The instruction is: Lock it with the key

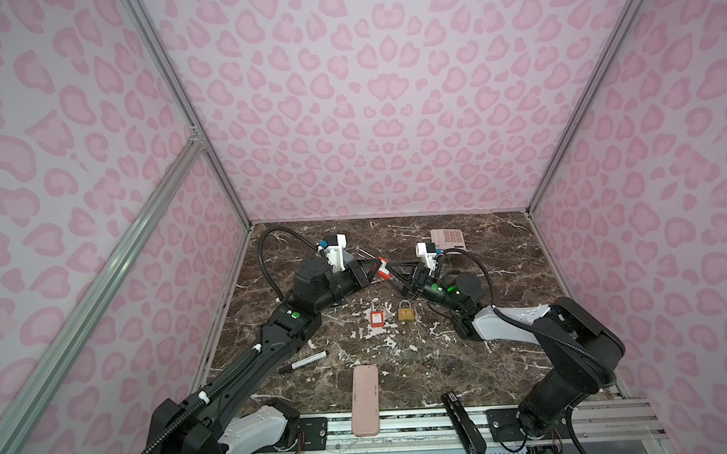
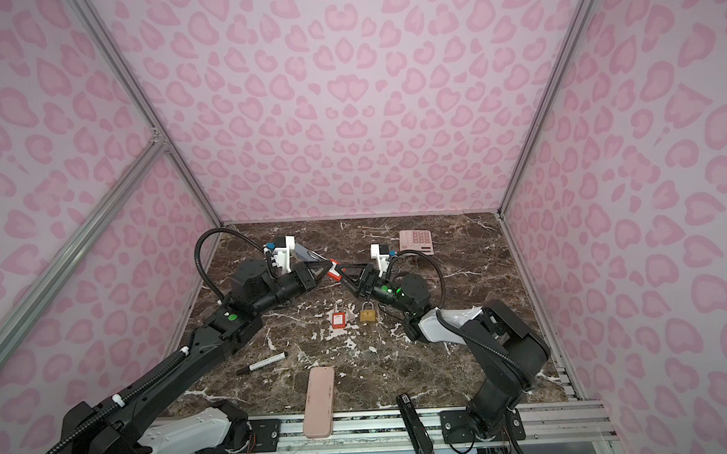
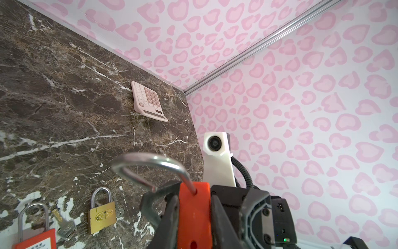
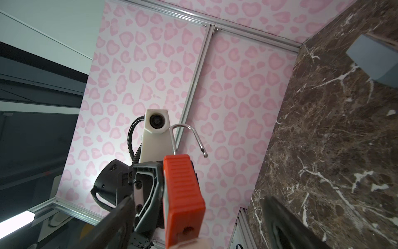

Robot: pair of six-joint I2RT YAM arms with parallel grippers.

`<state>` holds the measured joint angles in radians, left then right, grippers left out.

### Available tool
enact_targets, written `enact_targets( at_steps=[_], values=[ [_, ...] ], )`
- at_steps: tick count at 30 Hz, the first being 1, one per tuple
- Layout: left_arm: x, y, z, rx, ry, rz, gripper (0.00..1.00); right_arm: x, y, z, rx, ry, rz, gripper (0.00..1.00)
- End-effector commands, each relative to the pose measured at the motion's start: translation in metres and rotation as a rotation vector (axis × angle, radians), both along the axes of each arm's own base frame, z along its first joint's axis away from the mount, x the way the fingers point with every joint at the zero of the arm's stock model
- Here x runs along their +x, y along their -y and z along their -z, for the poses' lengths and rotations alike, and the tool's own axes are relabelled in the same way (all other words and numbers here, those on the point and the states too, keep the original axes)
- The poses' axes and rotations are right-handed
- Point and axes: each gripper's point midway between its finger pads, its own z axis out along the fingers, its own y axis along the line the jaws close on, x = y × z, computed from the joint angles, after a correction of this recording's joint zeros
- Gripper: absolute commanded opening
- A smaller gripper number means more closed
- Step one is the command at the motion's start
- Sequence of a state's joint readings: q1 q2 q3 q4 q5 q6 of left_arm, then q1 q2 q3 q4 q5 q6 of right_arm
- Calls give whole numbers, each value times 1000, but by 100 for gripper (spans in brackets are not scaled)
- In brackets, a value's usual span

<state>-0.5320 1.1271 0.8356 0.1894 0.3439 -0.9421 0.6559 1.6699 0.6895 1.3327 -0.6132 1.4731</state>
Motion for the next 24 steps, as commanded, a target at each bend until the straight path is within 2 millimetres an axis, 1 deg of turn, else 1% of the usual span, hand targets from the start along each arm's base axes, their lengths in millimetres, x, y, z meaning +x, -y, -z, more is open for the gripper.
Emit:
enact_targets(
  at_steps=[1, 4, 9, 17, 19, 22, 24],
  values=[
    [-1, -1, -15, -35, 53, 2, 3, -8, 3, -31, 139, 52, -27, 92],
    [-1, -3, -12, -33, 48, -4, 3, -9, 0, -31, 138, 47, -33, 91],
    [-1, -4, -11, -32, 47, -10, 3, -11, -2, -32, 130, 50, -40, 78],
    [0, -5, -10, -33, 45, -12, 3, -12, -4, -30, 138, 41, -49, 52],
    [0, -5, -9, -33, 42, -10, 3, -12, -4, -30, 138, 39, -50, 43],
    [0, -6, -9, -34, 40, -14, 8, -12, -4, -29, 137, 38, -52, 32],
    [-1, -6, -8, -33, 38, -15, 15, -12, -4, -28, 137, 34, -53, 26]
  ],
)
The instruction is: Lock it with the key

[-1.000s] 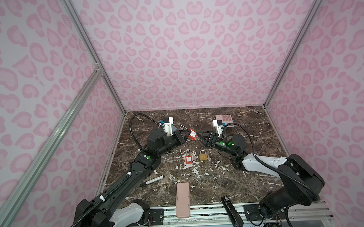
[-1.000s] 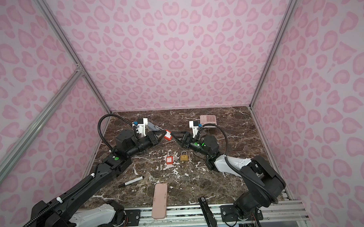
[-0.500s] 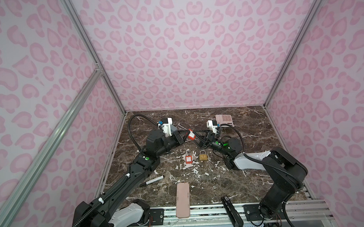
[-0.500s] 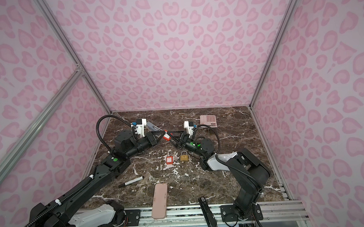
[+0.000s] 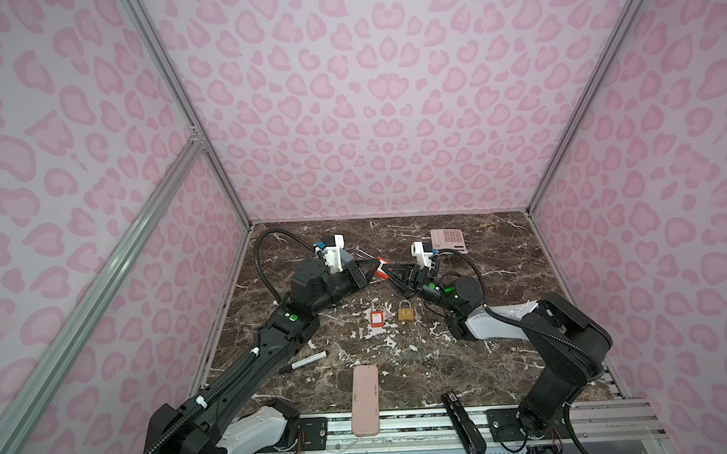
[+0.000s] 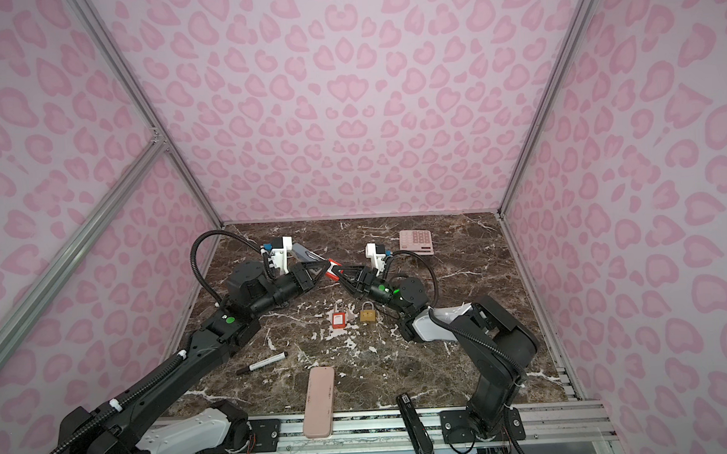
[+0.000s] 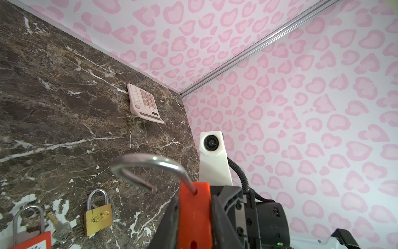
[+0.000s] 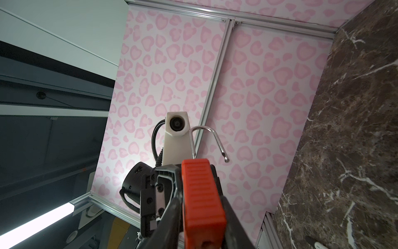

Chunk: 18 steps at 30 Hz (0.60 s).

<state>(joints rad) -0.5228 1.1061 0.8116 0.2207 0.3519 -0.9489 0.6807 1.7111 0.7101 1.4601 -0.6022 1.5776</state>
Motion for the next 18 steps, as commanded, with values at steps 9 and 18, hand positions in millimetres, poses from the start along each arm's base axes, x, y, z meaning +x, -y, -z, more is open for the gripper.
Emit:
enact_targets(
  at_steps=[9, 18],
  values=[
    [2, -4, -3, -6, 13, -20, 54, -5, 5, -12, 36, 50, -1, 16],
    [3, -14, 0, 5, 11, -42, 62, -3, 16, -8, 27, 43, 12, 14]
  ],
)
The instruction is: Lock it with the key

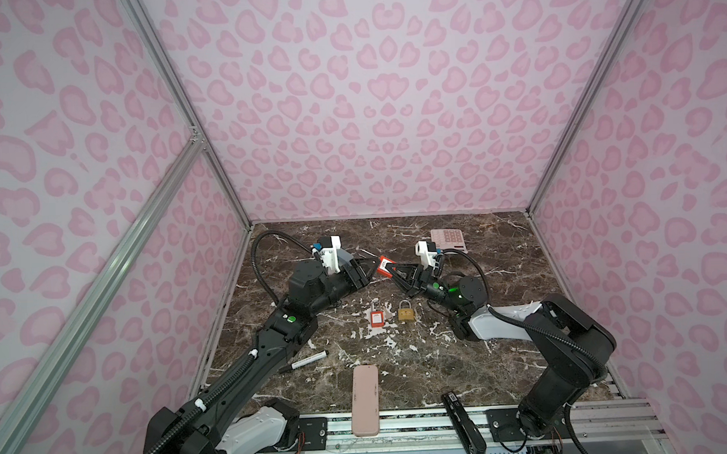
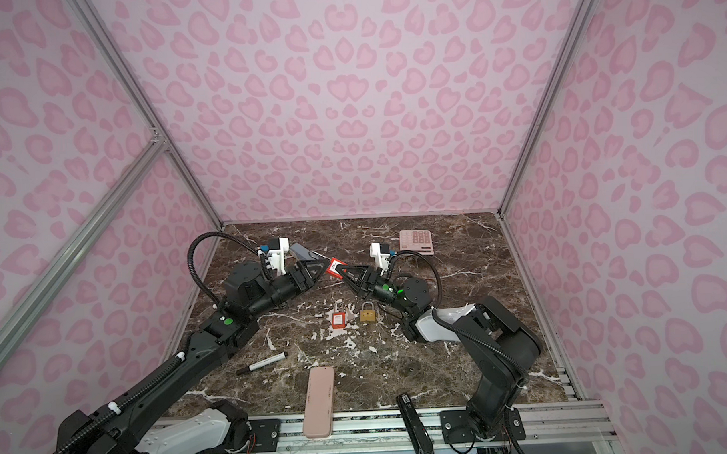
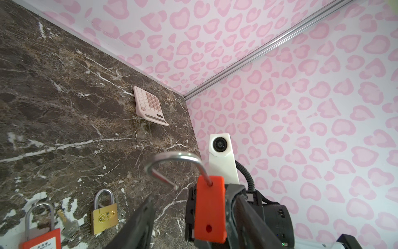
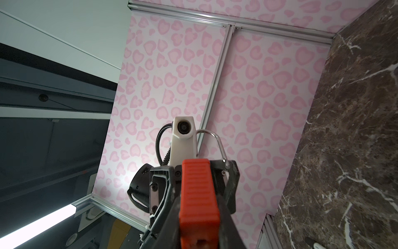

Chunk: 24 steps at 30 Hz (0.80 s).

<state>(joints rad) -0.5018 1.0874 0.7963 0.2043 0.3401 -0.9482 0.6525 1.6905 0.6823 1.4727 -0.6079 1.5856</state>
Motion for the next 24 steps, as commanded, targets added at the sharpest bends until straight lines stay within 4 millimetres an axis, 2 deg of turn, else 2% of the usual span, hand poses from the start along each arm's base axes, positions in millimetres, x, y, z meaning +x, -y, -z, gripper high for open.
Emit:
enact_targets(
  at_steps=[1, 8, 13, 18, 24],
  values=[
    [1, -6, -6, -1, 23, -12, 63, -7, 4, -8, 22, 45, -10, 14],
    [5, -26, -9, 23, 24, -46, 64, -11, 4, -5, 27, 40, -35, 13],
    [6, -34, -12, 25, 30, -50, 64, -17, 1, -4, 22, 42, -58, 11],
    [9, -35, -24, 36, 59, -43, 65, -24, -4, -4, 18, 46, -89, 11],
    [12, -26, -30, 11, 67, 3, 65, -28, -9, -3, 17, 42, -111, 11]
  ],
)
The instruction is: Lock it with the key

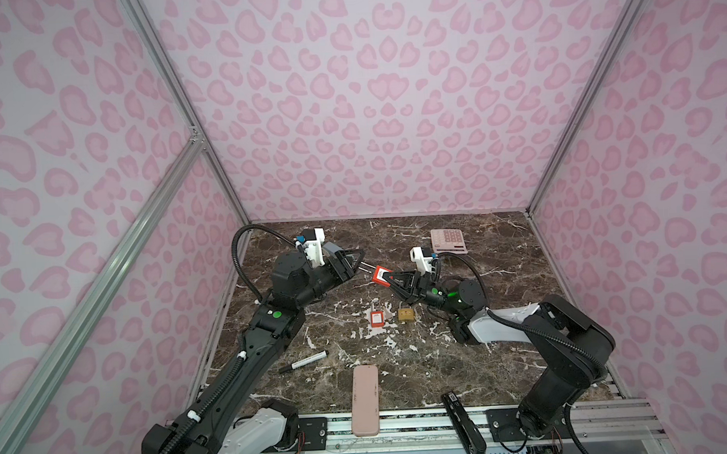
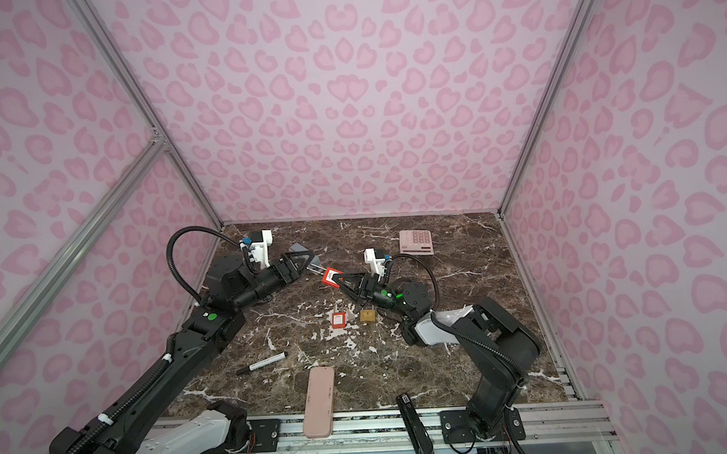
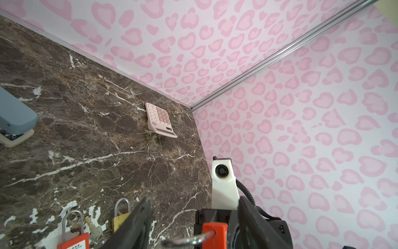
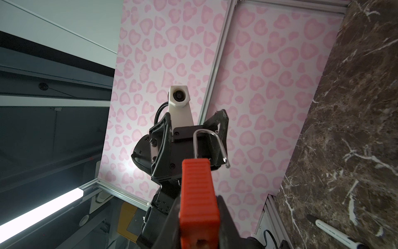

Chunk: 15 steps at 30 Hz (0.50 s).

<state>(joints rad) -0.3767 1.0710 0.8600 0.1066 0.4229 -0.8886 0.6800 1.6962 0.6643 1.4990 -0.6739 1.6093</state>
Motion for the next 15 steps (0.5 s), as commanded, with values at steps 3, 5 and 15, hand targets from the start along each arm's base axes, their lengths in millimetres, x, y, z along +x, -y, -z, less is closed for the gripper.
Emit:
enact_targets(
  at_steps=[3, 5, 15],
  values=[
    [-2, 6, -14, -26, 45, 43, 65, -4, 2, -9, 30, 45, -7, 11],
    [-4, 5, -14, -27, 45, 42, 62, -2, 1, -7, 27, 40, -6, 11],
    [-12, 2, -9, -29, 38, 41, 39, 5, 6, -5, 23, 38, 12, 10]
  ],
)
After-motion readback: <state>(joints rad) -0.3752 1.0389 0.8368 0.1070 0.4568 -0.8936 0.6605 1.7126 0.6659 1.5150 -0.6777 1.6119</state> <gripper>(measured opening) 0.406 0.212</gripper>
